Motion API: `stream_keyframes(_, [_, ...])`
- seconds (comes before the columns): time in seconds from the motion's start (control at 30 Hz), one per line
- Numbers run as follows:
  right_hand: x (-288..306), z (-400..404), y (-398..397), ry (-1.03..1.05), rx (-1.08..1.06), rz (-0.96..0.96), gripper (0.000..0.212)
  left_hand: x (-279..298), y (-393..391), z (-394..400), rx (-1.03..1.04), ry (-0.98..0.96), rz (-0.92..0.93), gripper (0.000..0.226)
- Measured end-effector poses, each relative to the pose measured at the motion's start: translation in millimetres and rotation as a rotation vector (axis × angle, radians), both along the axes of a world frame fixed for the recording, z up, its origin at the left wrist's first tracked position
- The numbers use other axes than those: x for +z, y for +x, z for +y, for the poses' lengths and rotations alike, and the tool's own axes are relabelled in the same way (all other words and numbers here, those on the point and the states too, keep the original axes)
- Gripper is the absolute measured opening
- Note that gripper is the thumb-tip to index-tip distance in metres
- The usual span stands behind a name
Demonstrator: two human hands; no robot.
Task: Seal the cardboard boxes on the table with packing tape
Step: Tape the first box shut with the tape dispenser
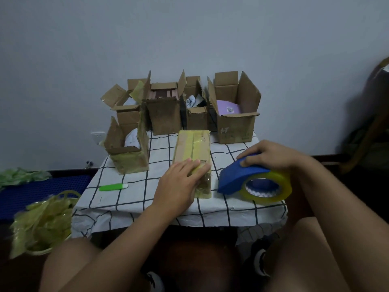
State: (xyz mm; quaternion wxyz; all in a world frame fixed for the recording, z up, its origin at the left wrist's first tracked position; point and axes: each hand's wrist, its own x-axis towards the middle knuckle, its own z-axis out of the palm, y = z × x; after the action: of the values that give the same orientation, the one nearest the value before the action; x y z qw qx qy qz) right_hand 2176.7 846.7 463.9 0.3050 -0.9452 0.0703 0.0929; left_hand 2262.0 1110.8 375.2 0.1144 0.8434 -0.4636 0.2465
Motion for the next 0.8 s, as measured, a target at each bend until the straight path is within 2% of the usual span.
stream_keyframes(0.07, [2, -6, -5, 0.068, -0.117, -0.099, 0.018, 0, 0, -1, 0.007, 0.001, 0.008, 0.054])
stream_keyframes(0.2, [-22, 3, 0, 0.28, -0.491, -0.42, 0.026, -2, -2, -6, 0.029, -0.028, -0.007, 0.05])
stream_keyframes(0.33, [-59, 27, 13, 0.585, -0.751, -0.585, 0.039, 0, -8, -14, 0.089, 0.081, -0.054, 0.084])
stream_keyframes(0.53, [-90, 58, 19, 0.616, -0.844, -0.673, 0.045, 14, -12, -24, 0.106, 0.154, -0.059, 0.076])
stream_keyframes(0.8, [-97, 71, 9, 0.559, -0.819, -0.757, 0.043, 11, -15, -25, 0.132, 0.17, -0.085, 0.07])
